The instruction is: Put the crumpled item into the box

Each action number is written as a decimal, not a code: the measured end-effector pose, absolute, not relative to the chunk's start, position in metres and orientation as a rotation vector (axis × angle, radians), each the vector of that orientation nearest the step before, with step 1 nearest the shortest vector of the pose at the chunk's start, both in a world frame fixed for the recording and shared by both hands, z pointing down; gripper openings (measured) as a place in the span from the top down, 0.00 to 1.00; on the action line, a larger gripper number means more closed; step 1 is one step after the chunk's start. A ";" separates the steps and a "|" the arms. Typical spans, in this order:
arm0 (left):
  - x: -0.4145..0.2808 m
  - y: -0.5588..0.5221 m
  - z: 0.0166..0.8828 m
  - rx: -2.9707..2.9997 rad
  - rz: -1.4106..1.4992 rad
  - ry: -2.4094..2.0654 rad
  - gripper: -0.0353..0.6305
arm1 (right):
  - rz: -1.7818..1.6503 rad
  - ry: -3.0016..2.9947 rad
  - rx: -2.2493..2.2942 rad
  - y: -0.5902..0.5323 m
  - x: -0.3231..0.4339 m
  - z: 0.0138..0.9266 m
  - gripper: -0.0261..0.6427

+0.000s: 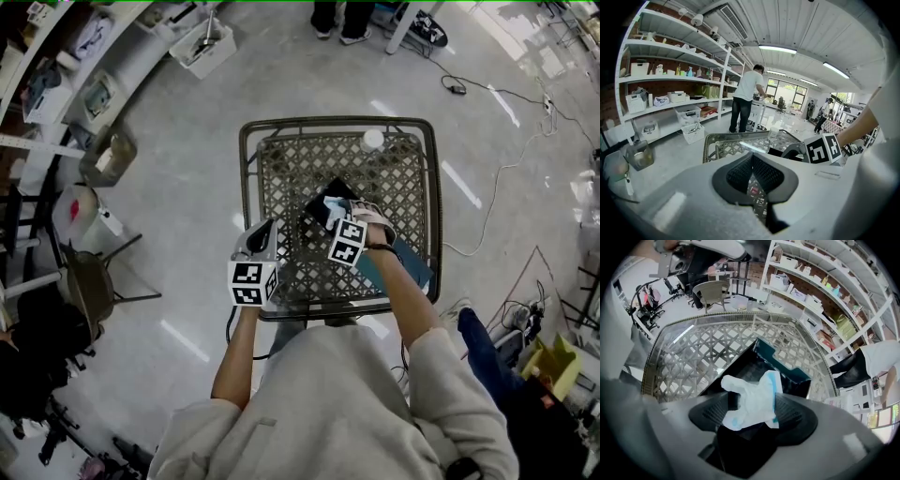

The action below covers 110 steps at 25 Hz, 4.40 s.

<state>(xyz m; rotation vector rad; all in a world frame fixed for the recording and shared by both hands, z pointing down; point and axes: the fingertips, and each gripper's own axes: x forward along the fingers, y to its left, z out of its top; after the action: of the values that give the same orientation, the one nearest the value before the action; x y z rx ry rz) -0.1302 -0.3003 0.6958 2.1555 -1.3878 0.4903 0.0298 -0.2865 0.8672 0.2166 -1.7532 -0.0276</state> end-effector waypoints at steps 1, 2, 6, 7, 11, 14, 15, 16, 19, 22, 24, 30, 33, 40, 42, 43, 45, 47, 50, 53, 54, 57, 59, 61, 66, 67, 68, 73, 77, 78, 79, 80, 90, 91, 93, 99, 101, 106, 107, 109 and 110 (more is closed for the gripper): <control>-0.130 -0.301 0.694 2.157 0.489 -1.387 0.94 | -0.030 -1.758 0.220 -0.287 0.029 0.865 0.50; -0.129 -0.301 0.693 2.160 0.487 -1.385 0.94 | -0.033 -1.762 0.227 -0.288 0.029 0.862 0.50; -0.125 -0.301 0.691 2.172 0.481 -1.378 0.94 | -0.049 -1.776 0.254 -0.288 0.030 0.850 0.50; -0.123 -0.300 0.691 2.175 0.479 -1.377 0.94 | -0.053 -1.780 0.262 -0.287 0.031 0.847 0.50; -0.117 -0.299 0.688 2.187 0.474 -1.375 0.94 | -0.077 -1.813 0.300 -0.284 0.035 0.825 0.52; -0.115 -0.297 0.687 2.190 0.475 -1.373 0.94 | -0.096 -1.831 0.340 -0.281 0.041 0.809 0.54; -0.114 -0.297 0.686 2.191 0.474 -1.372 0.94 | -0.094 -1.835 0.355 -0.280 0.044 0.806 0.55; -0.113 -0.296 0.685 2.194 0.473 -1.371 0.94 | -0.088 -1.841 0.373 -0.279 0.046 0.802 0.55; -0.109 -0.294 0.684 2.200 0.471 -1.369 0.94 | -0.056 -1.864 0.437 -0.275 0.053 0.793 0.59; -0.107 -0.291 0.681 2.207 0.472 -1.368 0.94 | -0.001 -1.892 0.524 -0.273 0.056 0.786 0.65; -0.107 -0.290 0.680 2.211 0.473 -1.367 0.94 | 0.056 -1.911 0.594 -0.273 0.059 0.782 0.72; -0.109 -0.289 0.676 2.214 0.471 -1.376 0.94 | 0.260 -1.961 0.809 -0.275 0.067 0.773 0.87; -0.109 -0.286 0.674 2.218 0.469 -1.381 0.94 | 0.459 -2.002 0.988 -0.281 0.075 0.759 0.90; -0.107 -0.282 0.668 2.221 0.458 -1.387 0.94 | 0.722 -2.052 1.310 -0.292 0.096 0.738 0.96; -0.107 -0.280 0.665 2.220 0.454 -1.391 0.94 | 0.747 -2.058 1.353 -0.291 0.098 0.733 0.96; -0.108 -0.280 0.664 2.220 0.451 -1.394 0.94 | 0.754 -2.062 1.369 -0.291 0.100 0.731 0.96; -0.109 -0.279 0.660 2.220 0.442 -1.401 0.94 | 0.755 -2.074 1.387 -0.290 0.101 0.725 0.96; -0.110 -0.278 0.655 2.218 0.431 -1.410 0.94 | 0.750 -2.089 1.391 -0.288 0.100 0.718 0.96; -0.111 -0.276 0.648 2.222 0.415 -1.420 0.94 | 0.744 -2.113 1.406 -0.286 0.099 0.707 0.96; -0.109 -0.276 0.638 2.243 0.407 -1.425 0.94 | 0.697 -2.142 1.426 -0.287 0.100 0.690 0.96; -0.108 -0.276 0.633 2.253 0.404 -1.427 0.94 | 0.673 -2.152 1.430 -0.288 0.100 0.682 0.96; -0.108 -0.283 0.618 2.286 0.391 -1.440 0.94 | 0.581 -2.188 1.448 -0.294 0.100 0.658 0.96; -0.108 -0.287 0.605 2.308 0.373 -1.456 0.94 | 0.525 -2.212 1.468 -0.298 0.101 0.639 0.96; -0.110 -0.291 0.590 2.329 0.355 -1.473 0.94 | 0.483 -2.241 1.493 -0.301 0.101 0.619 0.96; -0.111 -0.303 0.551 2.391 0.294 -1.515 0.94 | 0.345 -2.295 1.556 -0.310 0.103 0.569 0.96; -0.111 -0.305 0.543 2.405 0.283 -1.522 0.94 | 0.315 -2.303 1.566 -0.311 0.103 0.560 0.96; -0.110 -0.306 0.535 2.418 0.271 -1.530 0.94 | 0.286 -2.310 1.574 -0.311 0.103 0.551 0.96; -0.113 -0.310 0.496 2.468 0.202 -1.578 0.94 | 0.203 -2.359 1.616 -0.310 0.102 0.515 0.96; -0.119 -0.308 0.477 2.484 0.161 -1.619 0.94 | 0.162 -2.376 1.650 -0.304 0.105 0.497 0.96; -0.121 -0.307 0.474 2.486 0.151 -1.628 0.94 | 0.154 -2.378 1.657 -0.302 0.106 0.493 0.96; -0.122 -0.306 0.470 2.487 0.141 -1.636 0.94 | 0.144 -2.380 1.662 -0.301 0.107 0.490 0.96; -0.123 -0.305 0.467 2.488 0.132 -1.644 0.94 | 0.134 -2.383 1.665 -0.299 0.107 0.487 0.96; -0.121 -0.293 0.463 2.492 0.118 -1.645 0.94 | 0.105 -2.387 1.679 -0.288 0.108 0.476 0.96; -0.121 -0.292 0.464 2.492 0.120 -1.644 0.94 | 0.108 -2.387 1.678 -0.286 0.108 0.477 0.96; -0.121 -0.291 0.465 2.490 0.122 -1.641 0.94 | 0.112 -2.390 1.676 -0.285 0.107 0.479 0.96; -0.120 -0.291 0.466 2.491 0.128 -1.635 0.94 | 0.122 -2.383 1.659 -0.283 0.105 0.484 0.96; -0.119 -0.291 0.467 2.491 0.130 -1.632 0.94 | 0.123 -2.380 1.655 -0.283 0.105 0.485 0.96; -0.121 -0.295 0.468 2.489 0.127 -1.628 0.94 | 0.115 -2.375 1.651 -0.287 0.103 0.484 0.96; -0.121 -0.295 0.468 2.489 0.127 -1.627 0.94 | 0.114 -2.374 1.651 -0.287 0.102 0.484 0.96; -0.122 -0.295 0.469 2.489 0.128 -1.626 0.94 | 0.112 -2.373 1.648 -0.288 0.101 0.484 0.96; -0.122 -0.296 0.469 2.489 0.128 -1.625 0.94 | 0.110 -2.373 1.646 -0.288 0.100 0.484 0.96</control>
<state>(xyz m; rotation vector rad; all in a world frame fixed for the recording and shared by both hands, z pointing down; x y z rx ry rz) -0.1223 -0.2958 0.4686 2.4887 -1.6252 0.1283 0.1002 -0.2884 0.4841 1.6458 -2.3730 0.1097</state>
